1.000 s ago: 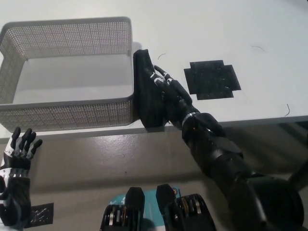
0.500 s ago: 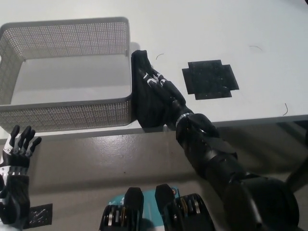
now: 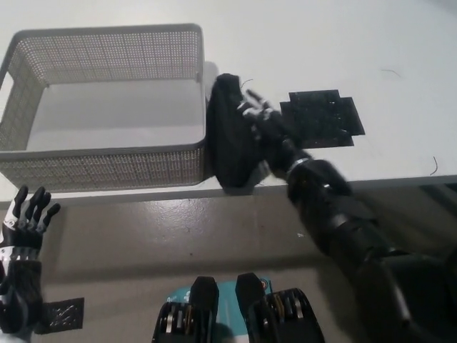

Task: Use the right hand to push the pencil case on the right hand side to the container on the left side

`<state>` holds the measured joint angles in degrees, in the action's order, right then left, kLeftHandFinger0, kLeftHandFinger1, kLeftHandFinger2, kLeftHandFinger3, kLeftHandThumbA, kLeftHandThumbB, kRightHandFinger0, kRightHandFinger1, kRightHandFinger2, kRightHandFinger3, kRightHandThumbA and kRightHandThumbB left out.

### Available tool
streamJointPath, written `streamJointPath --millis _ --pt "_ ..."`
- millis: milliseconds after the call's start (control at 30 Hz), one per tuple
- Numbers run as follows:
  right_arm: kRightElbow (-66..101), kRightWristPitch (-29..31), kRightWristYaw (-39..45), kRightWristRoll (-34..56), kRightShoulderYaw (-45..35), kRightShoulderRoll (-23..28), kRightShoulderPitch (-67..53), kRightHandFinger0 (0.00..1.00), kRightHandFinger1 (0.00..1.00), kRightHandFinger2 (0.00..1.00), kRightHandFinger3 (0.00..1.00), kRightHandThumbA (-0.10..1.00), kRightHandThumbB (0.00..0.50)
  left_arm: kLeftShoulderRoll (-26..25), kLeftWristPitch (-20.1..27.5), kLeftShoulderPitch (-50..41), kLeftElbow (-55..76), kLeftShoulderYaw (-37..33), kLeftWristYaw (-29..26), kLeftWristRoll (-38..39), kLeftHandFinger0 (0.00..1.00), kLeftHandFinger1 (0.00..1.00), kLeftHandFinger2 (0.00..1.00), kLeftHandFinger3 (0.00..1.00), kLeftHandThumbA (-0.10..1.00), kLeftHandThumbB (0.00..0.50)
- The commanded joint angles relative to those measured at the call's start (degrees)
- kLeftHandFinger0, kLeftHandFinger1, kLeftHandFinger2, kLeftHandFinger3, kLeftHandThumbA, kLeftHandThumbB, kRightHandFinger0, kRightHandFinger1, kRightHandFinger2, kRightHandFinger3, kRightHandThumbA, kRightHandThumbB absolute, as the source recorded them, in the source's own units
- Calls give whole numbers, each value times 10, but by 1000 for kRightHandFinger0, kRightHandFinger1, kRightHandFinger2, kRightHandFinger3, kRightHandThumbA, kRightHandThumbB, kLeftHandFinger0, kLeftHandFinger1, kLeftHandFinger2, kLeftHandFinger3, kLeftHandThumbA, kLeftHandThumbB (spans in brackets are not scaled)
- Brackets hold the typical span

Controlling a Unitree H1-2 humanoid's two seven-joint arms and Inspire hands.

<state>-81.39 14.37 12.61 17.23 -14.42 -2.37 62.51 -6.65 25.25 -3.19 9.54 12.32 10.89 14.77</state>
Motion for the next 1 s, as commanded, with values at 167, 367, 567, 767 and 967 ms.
streamJointPath --millis 167,367,567,767,967 --pt "48 63 26 7 -10 77 51 1000 1000 1000 1000 1000 380 -7 17 1 18 -11 1 -1 1000 1000 1000 1000 1000 389" --pt "85 71 51 22 -21 90 36 1000 1000 1000 1000 1000 365 -7 16 1 19 -16 -2 4 1000 1000 1000 1000 1000 396" --pt "197 65 76 29 -16 89 -4 1000 1000 1000 1000 1000 384 -9 17 3 20 -17 -2 2 1000 1000 1000 1000 1000 392" --pt "382 17 53 33 -6 79 -77 1000 1000 1000 1000 1000 394 -10 17 5 16 -14 0 4 1000 1000 1000 1000 1000 392" --pt "574 -40 32 43 0 78 -161 1000 1000 1000 1000 1000 373 -11 14 7 20 -20 1 15 1000 1000 1000 1000 1000 391"
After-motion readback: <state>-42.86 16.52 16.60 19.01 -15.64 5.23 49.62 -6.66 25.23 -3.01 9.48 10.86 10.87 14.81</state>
